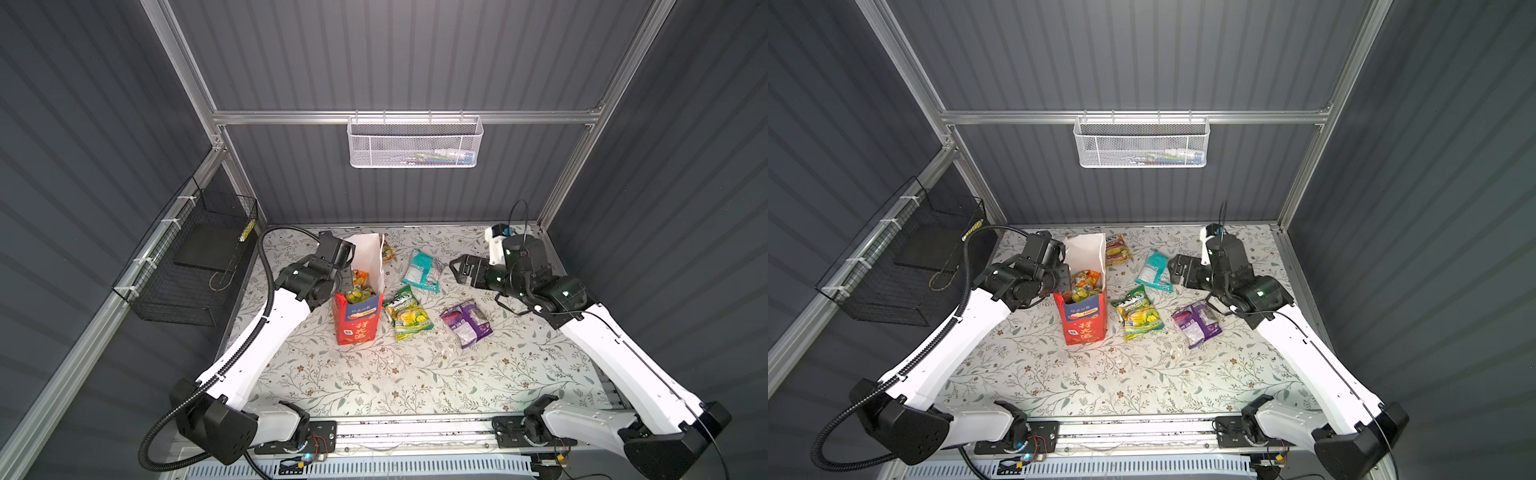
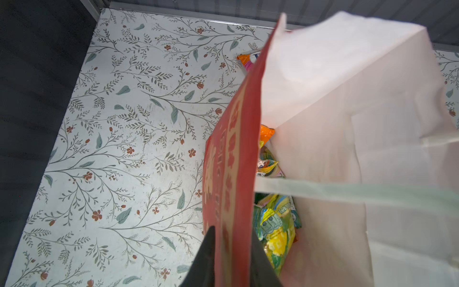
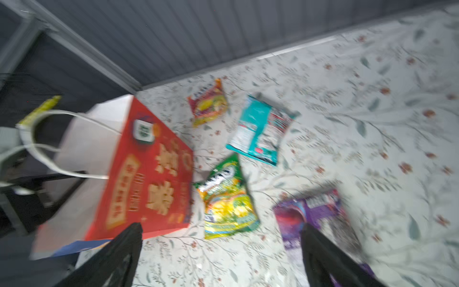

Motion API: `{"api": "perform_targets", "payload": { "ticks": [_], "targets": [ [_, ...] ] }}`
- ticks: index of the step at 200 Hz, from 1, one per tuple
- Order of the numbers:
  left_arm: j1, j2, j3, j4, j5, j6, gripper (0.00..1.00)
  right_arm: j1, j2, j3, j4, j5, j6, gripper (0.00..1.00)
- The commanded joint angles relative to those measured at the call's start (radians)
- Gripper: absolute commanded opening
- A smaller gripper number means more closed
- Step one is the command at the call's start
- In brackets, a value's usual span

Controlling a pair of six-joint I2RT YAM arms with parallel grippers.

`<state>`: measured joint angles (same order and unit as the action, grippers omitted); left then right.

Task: Place the snacks into the paper bag
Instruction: Place the paper bag at the center of the table, then pick up the snack from the middle-right of the table.

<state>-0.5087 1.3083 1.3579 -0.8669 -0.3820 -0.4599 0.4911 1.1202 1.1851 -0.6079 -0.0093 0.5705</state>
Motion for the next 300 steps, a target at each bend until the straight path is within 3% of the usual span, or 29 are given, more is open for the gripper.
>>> {"api": "perform_targets", "payload": {
  "ticks": [1,71,154,219,300],
  "targets": [
    [0.001,-0.041,-0.013,-0.013,-0.062,-0.015,0.30,-0.035,-0.060,-0.089,0.041,-0.026,0.036,0.99],
    [0.001,-0.114,0.029,-0.035,-0.061,-0.015,0.67,-0.062,-0.102,-0.202,0.011,0.037,0.047,0.99],
    [0.001,-0.127,0.011,-0.141,-0.105,-0.072,0.66,-0.069,-0.214,-0.336,-0.001,0.098,0.084,0.99],
    [0.001,-0.122,-0.043,-0.141,-0.205,-0.135,0.41,-0.086,-0.274,-0.417,-0.007,0.082,0.089,0.99],
    [0.016,-0.064,-0.022,-0.132,-0.176,-0.134,0.12,-0.115,-0.310,-0.455,-0.017,0.068,0.098,0.99]
  ]
}}
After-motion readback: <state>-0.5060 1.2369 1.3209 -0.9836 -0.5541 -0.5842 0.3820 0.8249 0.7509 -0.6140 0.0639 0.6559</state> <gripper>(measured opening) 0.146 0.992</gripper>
